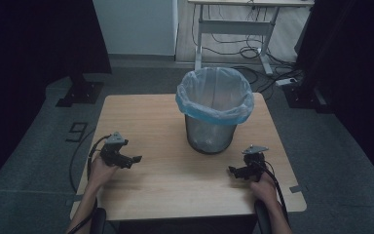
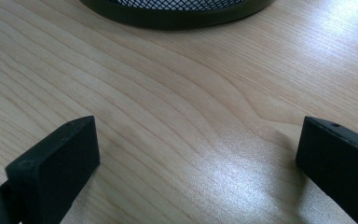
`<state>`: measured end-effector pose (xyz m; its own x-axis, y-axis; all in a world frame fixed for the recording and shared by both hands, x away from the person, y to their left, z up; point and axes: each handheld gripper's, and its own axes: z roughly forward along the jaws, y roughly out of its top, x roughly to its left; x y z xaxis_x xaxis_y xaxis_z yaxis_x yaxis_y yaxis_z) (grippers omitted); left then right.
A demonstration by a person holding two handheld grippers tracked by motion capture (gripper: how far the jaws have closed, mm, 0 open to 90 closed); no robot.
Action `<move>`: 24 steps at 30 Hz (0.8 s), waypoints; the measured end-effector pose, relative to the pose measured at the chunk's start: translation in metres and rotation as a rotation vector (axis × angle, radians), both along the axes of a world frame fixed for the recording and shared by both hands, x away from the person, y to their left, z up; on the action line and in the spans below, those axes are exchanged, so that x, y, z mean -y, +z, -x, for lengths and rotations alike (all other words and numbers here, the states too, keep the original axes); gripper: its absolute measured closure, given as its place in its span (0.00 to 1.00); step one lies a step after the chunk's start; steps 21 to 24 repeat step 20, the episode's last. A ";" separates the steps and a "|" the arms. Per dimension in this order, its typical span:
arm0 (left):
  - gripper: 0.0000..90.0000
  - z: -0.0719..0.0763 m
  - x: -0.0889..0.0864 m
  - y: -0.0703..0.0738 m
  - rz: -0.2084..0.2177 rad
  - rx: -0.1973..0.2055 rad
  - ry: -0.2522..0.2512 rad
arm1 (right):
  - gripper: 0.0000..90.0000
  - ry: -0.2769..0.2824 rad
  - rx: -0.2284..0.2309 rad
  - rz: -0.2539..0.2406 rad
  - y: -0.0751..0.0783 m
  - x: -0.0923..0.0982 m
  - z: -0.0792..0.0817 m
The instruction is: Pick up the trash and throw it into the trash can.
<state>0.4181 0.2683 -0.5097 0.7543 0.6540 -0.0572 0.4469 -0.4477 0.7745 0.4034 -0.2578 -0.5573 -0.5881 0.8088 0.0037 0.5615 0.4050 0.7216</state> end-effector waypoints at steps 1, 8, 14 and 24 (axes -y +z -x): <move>0.00 0.001 0.000 -0.004 -0.002 -0.006 -0.001 | 0.00 0.000 0.000 0.000 0.000 0.000 0.000; 0.00 0.003 0.006 -0.024 -0.059 -0.043 -0.007 | 0.00 0.000 0.000 0.000 0.000 0.000 0.000; 0.00 0.004 0.013 -0.037 -0.130 -0.071 -0.019 | 0.00 0.001 -0.001 0.000 0.000 0.000 0.000; 0.00 0.005 0.016 -0.039 -0.163 -0.071 -0.015 | 0.00 0.010 0.000 0.000 0.000 -0.001 0.001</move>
